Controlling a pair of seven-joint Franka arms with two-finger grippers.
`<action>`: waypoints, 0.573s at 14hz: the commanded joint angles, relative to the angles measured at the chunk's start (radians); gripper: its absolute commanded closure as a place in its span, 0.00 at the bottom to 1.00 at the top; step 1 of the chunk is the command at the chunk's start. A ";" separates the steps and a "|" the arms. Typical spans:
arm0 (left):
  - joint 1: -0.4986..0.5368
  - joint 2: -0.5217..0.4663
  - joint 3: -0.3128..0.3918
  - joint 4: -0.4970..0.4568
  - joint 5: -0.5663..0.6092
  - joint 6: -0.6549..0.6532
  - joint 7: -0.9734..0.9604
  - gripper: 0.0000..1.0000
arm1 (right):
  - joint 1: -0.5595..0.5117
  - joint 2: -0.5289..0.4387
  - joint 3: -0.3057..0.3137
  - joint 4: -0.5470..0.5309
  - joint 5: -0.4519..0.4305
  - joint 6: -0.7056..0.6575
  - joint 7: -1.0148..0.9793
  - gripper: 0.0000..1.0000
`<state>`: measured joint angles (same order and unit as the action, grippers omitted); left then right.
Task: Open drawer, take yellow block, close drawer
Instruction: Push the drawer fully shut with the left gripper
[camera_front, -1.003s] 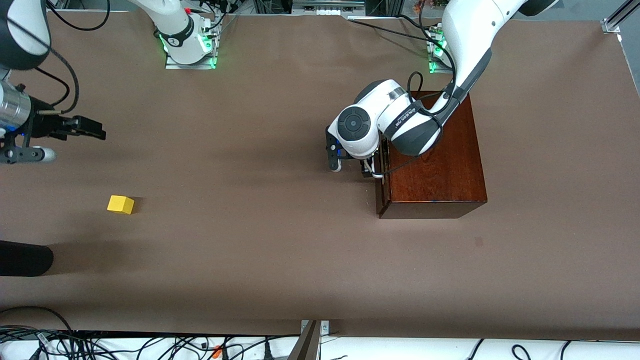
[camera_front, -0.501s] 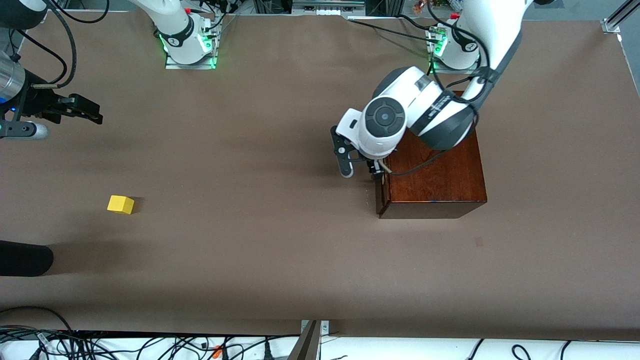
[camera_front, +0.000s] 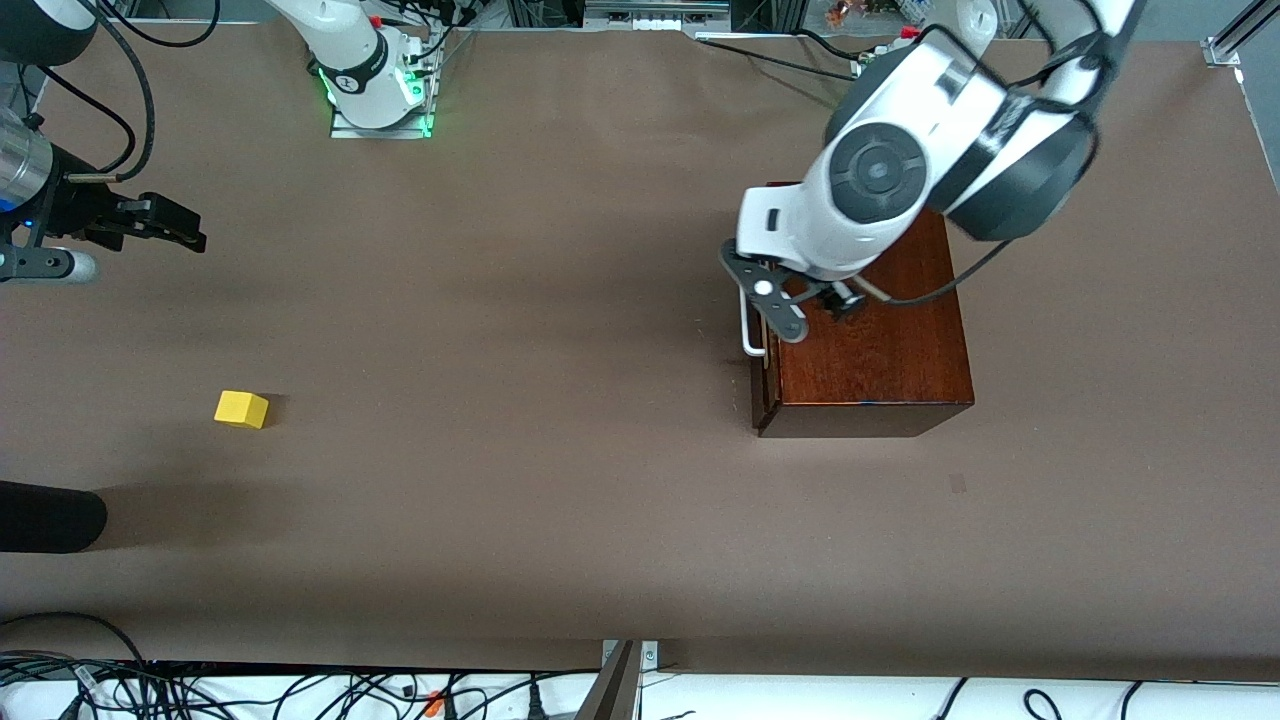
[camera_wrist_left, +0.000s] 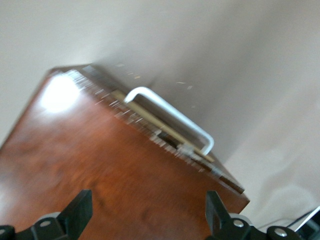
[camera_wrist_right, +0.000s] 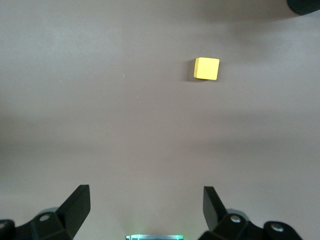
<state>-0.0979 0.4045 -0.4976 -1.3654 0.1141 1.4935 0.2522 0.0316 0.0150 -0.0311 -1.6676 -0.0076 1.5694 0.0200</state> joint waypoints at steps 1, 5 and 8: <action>0.087 -0.067 -0.001 -0.006 0.028 -0.044 -0.060 0.00 | -0.024 -0.013 0.025 -0.007 -0.014 0.006 0.031 0.00; 0.139 -0.186 0.118 0.011 0.018 -0.110 -0.063 0.00 | -0.024 -0.013 0.025 -0.007 -0.011 0.006 0.031 0.00; 0.106 -0.242 0.255 -0.027 -0.010 -0.079 -0.067 0.00 | -0.024 -0.013 0.023 -0.007 -0.008 0.006 0.031 0.00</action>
<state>0.0444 0.2168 -0.3232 -1.3448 0.1196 1.3930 0.2048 0.0276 0.0149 -0.0270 -1.6676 -0.0076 1.5699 0.0377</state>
